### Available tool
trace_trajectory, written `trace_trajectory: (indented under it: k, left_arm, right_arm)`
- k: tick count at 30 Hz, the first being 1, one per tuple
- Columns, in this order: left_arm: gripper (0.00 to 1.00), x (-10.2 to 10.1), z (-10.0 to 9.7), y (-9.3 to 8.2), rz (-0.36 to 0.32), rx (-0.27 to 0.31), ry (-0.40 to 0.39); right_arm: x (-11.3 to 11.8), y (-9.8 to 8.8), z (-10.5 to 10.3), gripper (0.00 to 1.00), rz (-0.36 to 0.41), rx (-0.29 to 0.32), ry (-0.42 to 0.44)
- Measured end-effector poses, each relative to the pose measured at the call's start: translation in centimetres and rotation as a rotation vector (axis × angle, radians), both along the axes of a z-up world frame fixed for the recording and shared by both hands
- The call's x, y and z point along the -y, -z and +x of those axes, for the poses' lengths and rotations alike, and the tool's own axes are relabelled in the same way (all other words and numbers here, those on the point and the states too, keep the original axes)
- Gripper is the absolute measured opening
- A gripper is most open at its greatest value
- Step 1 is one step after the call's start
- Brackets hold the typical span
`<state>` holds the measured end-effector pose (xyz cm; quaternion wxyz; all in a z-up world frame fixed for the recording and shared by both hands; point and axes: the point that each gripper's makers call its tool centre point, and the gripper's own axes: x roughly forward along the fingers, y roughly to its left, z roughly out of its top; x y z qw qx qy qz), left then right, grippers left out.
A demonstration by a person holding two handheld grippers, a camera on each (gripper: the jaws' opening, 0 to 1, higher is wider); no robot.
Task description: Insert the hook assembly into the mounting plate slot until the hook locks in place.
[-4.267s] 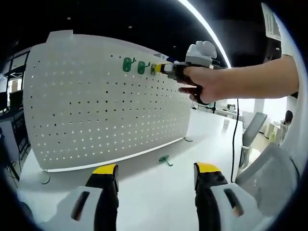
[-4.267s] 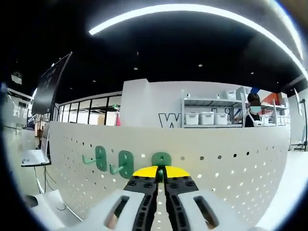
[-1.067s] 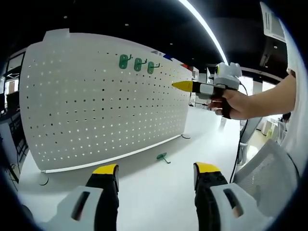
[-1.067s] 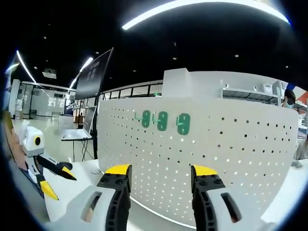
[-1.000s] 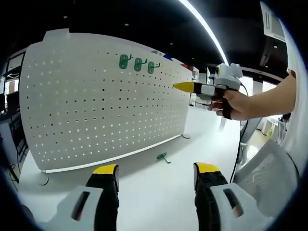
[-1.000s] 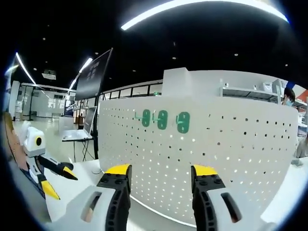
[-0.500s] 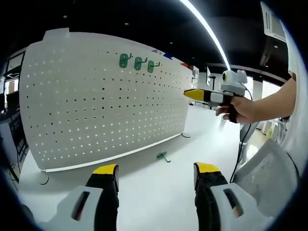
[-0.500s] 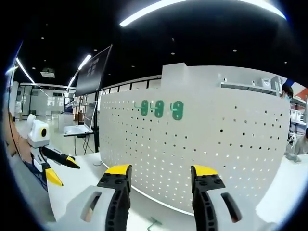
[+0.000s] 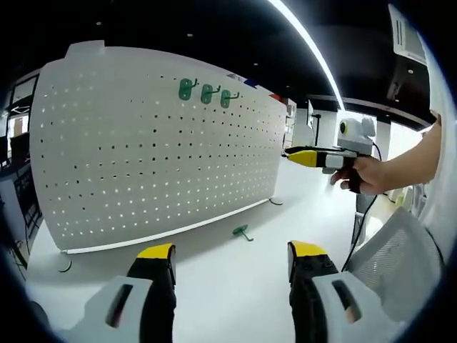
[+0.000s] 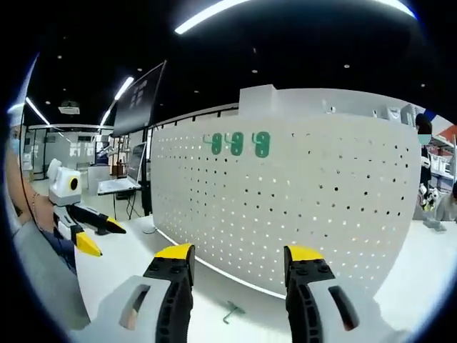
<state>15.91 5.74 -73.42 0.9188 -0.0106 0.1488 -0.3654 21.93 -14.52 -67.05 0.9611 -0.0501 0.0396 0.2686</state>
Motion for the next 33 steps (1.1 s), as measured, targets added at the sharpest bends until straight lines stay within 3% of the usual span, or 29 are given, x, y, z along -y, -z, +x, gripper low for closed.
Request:
trace_trajectory:
  k: [12,33]
  left_arm:
    - [0.65,0.0,-0.2,0.5,0.002,-0.013,0.002]
    - [0.66,-0.5,-0.5,1.2,0.013,-0.03,0.003]
  right_arm:
    - [1.0,2.6,-1.9,0.49,-0.009,-0.071,0.0]
    - [2.4,5.4,-4.2,0.5,-0.015,-0.155,0.013]
